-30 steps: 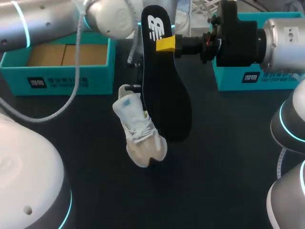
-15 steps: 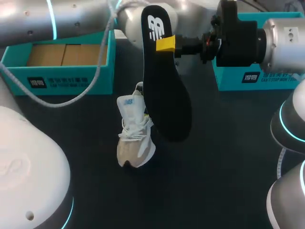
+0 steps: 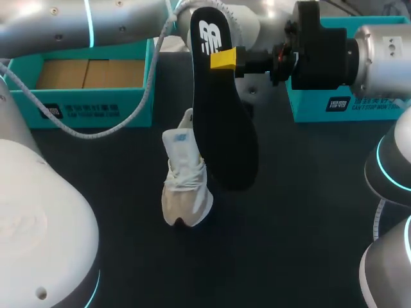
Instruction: Take the shoe out of the shoebox, open the shoe tongue, remove and reinsert the insole, then place the shoe into the shoebox
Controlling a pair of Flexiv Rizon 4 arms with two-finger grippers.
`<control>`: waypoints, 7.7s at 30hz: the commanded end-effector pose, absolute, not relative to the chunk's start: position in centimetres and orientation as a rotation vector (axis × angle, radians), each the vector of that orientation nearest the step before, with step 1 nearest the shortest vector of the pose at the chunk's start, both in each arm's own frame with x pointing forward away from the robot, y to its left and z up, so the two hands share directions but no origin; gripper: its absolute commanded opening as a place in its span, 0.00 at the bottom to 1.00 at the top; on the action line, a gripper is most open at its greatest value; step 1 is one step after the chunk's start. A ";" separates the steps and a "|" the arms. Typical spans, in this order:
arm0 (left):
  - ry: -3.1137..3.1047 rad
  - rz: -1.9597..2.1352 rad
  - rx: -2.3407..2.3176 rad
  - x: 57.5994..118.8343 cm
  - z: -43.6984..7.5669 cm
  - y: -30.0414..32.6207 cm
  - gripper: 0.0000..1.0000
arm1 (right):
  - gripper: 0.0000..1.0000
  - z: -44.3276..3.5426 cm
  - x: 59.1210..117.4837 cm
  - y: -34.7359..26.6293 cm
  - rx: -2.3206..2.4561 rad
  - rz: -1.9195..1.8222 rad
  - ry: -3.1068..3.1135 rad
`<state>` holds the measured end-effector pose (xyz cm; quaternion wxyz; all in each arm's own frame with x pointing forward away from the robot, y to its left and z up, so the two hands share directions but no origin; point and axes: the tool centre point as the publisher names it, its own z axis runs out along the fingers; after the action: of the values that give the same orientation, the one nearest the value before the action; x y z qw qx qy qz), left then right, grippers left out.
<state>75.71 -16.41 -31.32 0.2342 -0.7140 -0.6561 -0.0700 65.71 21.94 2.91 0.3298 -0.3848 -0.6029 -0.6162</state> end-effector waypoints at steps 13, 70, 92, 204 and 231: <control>-1.873 -0.191 -1.855 76.8 -34.2 -18.6 0.00 | 0.00 2.9 65.7 22.3 -1.014 -1.610 -1.579; -2.053 0.072 -1.962 78.8 -32.7 -19.1 1.00 | 0.00 2.9 65.7 22.3 -1.014 -1.610 -1.579; -2.272 0.451 -2.300 81.4 -23.3 -13.6 1.00 | 0.00 2.9 65.7 22.3 -1.014 -1.610 -1.579; -2.334 1.939 -2.806 77.5 -8.8 -8.9 1.00 | 0.00 -3.9 77.2 20.7 -1.683 -1.280 -0.969; -2.362 1.986 -2.731 75.7 -9.5 -9.3 1.00 | 0.00 -5.0 79.9 20.7 -1.763 -1.217 -1.037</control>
<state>76.83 -9.17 -9.04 -0.4630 -0.5923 -0.5020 0.4275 78.87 19.88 -5.27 0.3852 -0.6724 -0.3991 -0.4900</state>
